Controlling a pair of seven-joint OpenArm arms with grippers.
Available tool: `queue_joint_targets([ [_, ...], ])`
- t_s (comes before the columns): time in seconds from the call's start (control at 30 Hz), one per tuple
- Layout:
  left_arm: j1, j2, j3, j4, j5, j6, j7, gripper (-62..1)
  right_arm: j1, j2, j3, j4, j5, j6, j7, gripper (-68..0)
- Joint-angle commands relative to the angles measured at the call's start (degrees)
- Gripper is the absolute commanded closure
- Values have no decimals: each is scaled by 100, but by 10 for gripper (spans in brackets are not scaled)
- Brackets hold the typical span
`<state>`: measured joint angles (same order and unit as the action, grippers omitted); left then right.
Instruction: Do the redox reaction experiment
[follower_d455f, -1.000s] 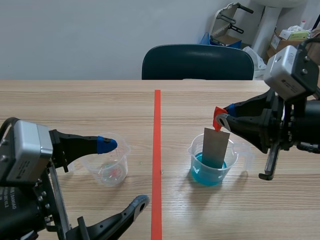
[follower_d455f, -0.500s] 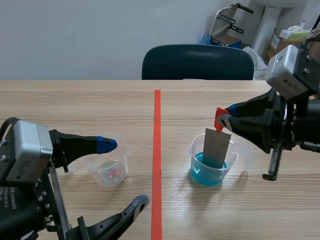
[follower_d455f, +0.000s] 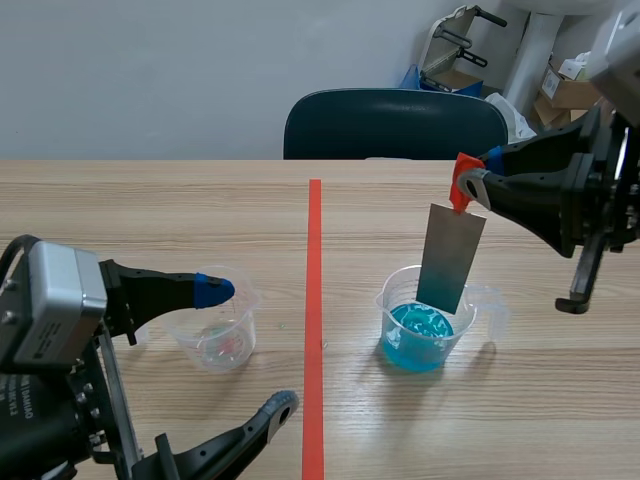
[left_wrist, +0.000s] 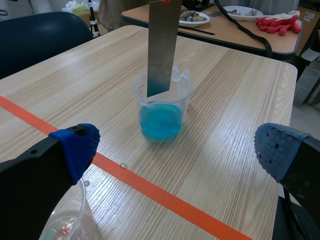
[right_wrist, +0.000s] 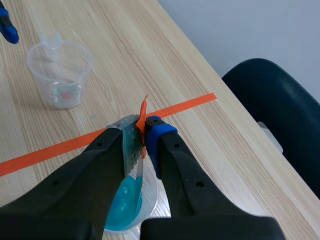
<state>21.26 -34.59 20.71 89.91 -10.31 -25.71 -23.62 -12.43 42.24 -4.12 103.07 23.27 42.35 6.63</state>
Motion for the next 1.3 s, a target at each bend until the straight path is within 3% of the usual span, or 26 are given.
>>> queue_joint_targets([
  [0.0, -17, 31, 20, 118, -59, -17, -79, -623, -22, 46, 131, 234, 188, 37, 0, -6],
  [0.2, -17, 31, 20, 118, -59, -17, -79, -623, -216, 46, 431, 778, 623, 37, -466, -6],
  [0.83, -17, 31, 20, 118, -59, -17, -81, -623, -219, 44, 1130, 1891, 2618, 37, -2522, -6],
  [1.03, -17, 31, 20, 118, -59, -17, -81, -623, -219, 44, 1244, 2000, 2968, 37, -2787, -6],
  [1.27, -17, 31, 20, 118, -59, -17, -81, -623, -216, 44, 1248, 2000, 2992, 37, -2820, -6],
])
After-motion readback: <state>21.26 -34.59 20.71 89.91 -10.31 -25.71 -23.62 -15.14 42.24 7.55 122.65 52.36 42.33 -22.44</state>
